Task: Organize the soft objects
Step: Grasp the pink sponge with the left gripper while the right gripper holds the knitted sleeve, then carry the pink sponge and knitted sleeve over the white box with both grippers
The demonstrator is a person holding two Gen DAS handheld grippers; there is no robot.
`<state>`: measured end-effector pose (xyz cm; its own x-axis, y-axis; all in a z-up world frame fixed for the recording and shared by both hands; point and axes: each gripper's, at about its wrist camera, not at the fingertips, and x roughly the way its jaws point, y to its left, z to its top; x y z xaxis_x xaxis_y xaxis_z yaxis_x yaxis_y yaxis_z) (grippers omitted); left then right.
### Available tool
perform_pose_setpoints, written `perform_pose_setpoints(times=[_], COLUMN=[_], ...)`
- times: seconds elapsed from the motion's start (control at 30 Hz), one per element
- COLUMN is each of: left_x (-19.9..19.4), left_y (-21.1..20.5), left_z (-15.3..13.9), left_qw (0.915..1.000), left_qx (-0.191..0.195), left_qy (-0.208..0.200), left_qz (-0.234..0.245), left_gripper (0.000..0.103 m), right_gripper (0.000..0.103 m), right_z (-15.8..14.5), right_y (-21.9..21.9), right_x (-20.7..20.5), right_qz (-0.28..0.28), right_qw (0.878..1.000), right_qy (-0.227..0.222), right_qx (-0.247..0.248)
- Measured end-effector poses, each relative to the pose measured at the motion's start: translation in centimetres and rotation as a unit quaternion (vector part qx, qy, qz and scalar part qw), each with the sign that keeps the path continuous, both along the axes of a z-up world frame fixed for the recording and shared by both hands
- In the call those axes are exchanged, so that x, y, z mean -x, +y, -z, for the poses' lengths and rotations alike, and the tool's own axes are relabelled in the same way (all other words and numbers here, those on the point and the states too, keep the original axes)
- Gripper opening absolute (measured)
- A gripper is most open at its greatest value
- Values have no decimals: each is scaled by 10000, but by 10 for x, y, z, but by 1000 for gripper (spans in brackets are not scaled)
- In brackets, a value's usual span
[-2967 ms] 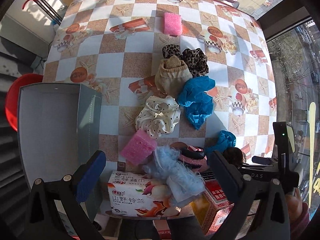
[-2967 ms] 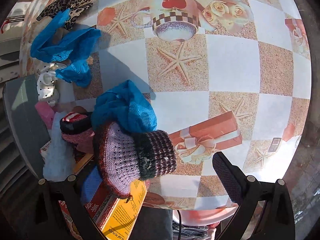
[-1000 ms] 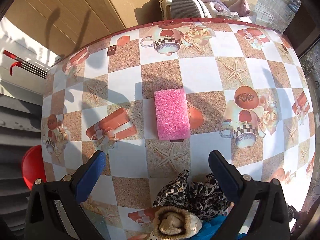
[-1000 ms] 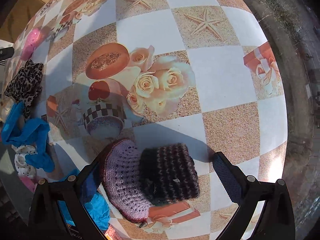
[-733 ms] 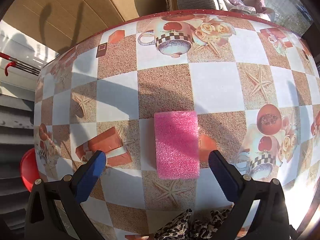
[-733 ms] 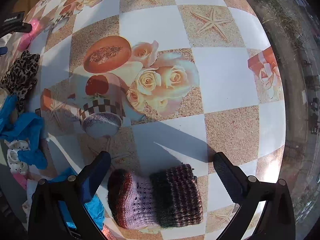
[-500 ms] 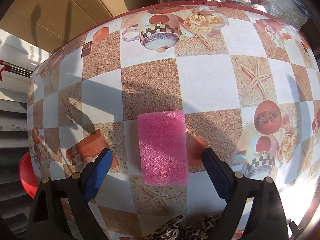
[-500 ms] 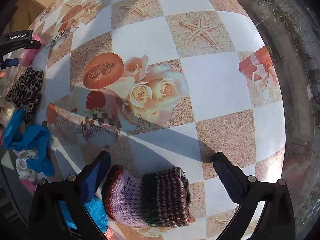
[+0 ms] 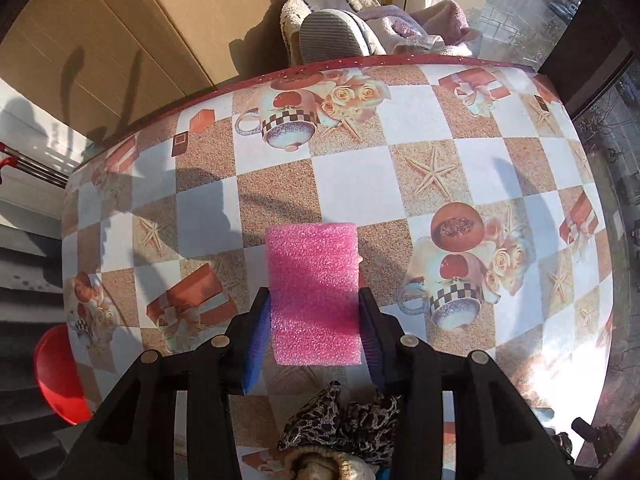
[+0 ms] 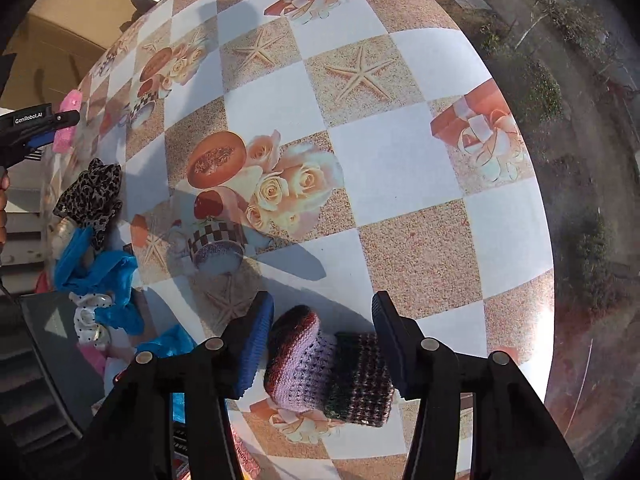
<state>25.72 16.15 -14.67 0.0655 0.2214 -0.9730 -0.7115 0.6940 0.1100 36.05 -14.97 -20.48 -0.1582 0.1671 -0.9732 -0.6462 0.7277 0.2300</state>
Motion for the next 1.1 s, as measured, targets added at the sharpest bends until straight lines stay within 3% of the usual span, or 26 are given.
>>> perform_pose_setpoints(times=[0.03, 0.2, 0.23, 0.27, 0.3, 0.43, 0.7, 1.1], left_x=[3, 26, 29, 32, 35, 55, 107, 206], left_y=[-4, -21, -26, -32, -39, -68, -133, -239], left_z=[-7, -34, -36, -40, -43, -53, -75, -79], left_qw=[9999, 9995, 9995, 9994, 9993, 9986, 9979, 9900], left_qx=[-60, -63, -54, -62, -69, -74, 144, 541], left_qy=[-87, -303, -298, -284, -267, -281, -316, -218], left_qz=[21, 98, 131, 190, 255, 433, 544, 1287], left_gripper=[46, 46, 46, 46, 46, 46, 46, 46], right_gripper=[101, 101, 94, 73, 62, 57, 57, 58], right_z=[-4, 2, 5, 9, 14, 11, -36, -53], right_y=[-7, -9, -4, -3, -1, -15, -61, -114], right_x=[-1, 10, 9, 9, 8, -2, -21, 97], right_qz=[-36, -232, -243, -245, -246, -200, 177, 234], right_qw=[9999, 9991, 9987, 9987, 9987, 9992, 9998, 9997], right_qy=[-141, -221, -258, -225, -122, -14, 100, -8], right_qx=[16, 279, 373, 393, 439, 356, -91, 24])
